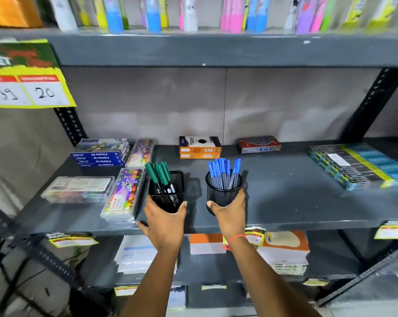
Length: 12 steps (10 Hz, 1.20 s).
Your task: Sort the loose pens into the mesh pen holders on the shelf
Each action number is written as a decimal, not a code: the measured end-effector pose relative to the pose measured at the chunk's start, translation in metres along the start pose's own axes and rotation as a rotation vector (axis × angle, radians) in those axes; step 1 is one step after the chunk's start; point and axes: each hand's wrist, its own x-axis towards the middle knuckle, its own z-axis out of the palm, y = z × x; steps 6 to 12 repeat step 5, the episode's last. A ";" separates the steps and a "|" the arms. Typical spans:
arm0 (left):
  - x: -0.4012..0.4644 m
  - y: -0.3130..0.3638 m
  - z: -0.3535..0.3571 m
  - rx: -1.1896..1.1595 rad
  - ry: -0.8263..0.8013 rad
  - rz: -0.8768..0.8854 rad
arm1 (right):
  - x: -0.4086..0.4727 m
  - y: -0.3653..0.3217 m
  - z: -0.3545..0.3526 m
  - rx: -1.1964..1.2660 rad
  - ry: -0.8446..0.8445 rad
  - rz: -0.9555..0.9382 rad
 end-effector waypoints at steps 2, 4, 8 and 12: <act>0.000 0.002 -0.007 -0.045 -0.058 0.014 | -0.002 -0.002 -0.005 -0.047 -0.052 0.018; -0.003 0.001 -0.039 0.010 -0.072 0.202 | -0.031 -0.003 -0.013 -0.192 0.022 -0.016; -0.010 -0.001 -0.065 0.132 -0.096 0.393 | -0.062 -0.012 -0.020 -0.308 0.096 -0.114; -0.010 -0.001 -0.065 0.132 -0.096 0.393 | -0.062 -0.012 -0.020 -0.308 0.096 -0.114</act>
